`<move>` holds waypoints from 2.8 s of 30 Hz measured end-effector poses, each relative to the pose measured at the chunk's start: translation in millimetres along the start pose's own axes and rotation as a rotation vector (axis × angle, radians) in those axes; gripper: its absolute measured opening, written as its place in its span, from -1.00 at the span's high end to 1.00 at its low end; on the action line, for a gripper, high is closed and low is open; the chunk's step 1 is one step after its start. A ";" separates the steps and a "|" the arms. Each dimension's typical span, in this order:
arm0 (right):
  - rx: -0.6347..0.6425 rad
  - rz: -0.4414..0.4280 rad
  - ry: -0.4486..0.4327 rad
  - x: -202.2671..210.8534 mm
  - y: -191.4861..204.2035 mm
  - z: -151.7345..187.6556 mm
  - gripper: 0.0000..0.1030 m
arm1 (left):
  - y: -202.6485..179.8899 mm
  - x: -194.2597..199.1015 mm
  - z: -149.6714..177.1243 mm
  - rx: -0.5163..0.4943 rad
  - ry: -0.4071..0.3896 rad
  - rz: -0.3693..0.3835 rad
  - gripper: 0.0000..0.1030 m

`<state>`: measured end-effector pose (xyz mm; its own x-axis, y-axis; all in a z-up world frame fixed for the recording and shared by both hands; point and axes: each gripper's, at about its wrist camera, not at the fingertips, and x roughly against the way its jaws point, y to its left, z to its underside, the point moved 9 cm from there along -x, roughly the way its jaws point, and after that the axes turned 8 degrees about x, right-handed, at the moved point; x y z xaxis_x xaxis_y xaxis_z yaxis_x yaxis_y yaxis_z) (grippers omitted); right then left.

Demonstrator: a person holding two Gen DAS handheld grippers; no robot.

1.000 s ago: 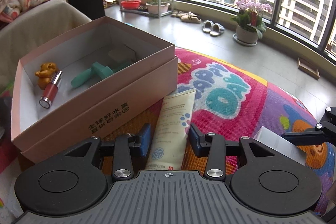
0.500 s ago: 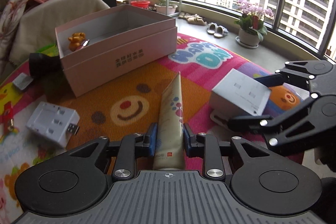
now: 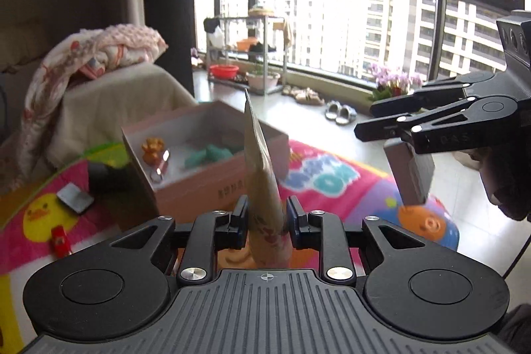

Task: Organize rigid objects
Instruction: 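Carry the charger box and cream tube toward the pink box with both tools, then lower the charger box and cream tube into the pink box and open both tools, then grasp the red lighter with the left tool while the right tool grasps the white remote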

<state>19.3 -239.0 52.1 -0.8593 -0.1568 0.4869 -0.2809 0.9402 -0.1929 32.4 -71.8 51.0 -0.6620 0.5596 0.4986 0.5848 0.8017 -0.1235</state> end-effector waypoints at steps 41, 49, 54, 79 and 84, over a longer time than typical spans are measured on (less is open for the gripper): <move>-0.029 -0.003 0.254 -39.8 14.5 89.0 -0.58 | 6.3 -19.8 79.9 0.167 0.034 0.042 0.42; 0.021 0.016 0.021 -27.1 -12.7 -29.9 -0.55 | 32.2 -30.9 -24.9 0.167 -0.064 0.084 0.42; 0.032 0.066 -0.074 -79.1 -28.8 -114.3 -0.60 | 70.2 -92.0 -76.7 0.257 -0.014 0.068 0.41; 0.176 -0.123 0.117 -104.5 101.6 22.9 -0.72 | 194.4 18.0 79.0 0.659 -0.021 -0.437 0.39; 0.238 -0.213 0.094 -110.3 150.6 3.9 -0.72 | 204.8 45.2 93.2 0.669 -0.046 -0.476 0.39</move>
<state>70.1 -81.4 -33.9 -0.7303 -0.3031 0.6122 -0.5514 0.7906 -0.2664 78.5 137.2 -31.7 -0.7959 0.1241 0.5926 -0.1575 0.9027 -0.4005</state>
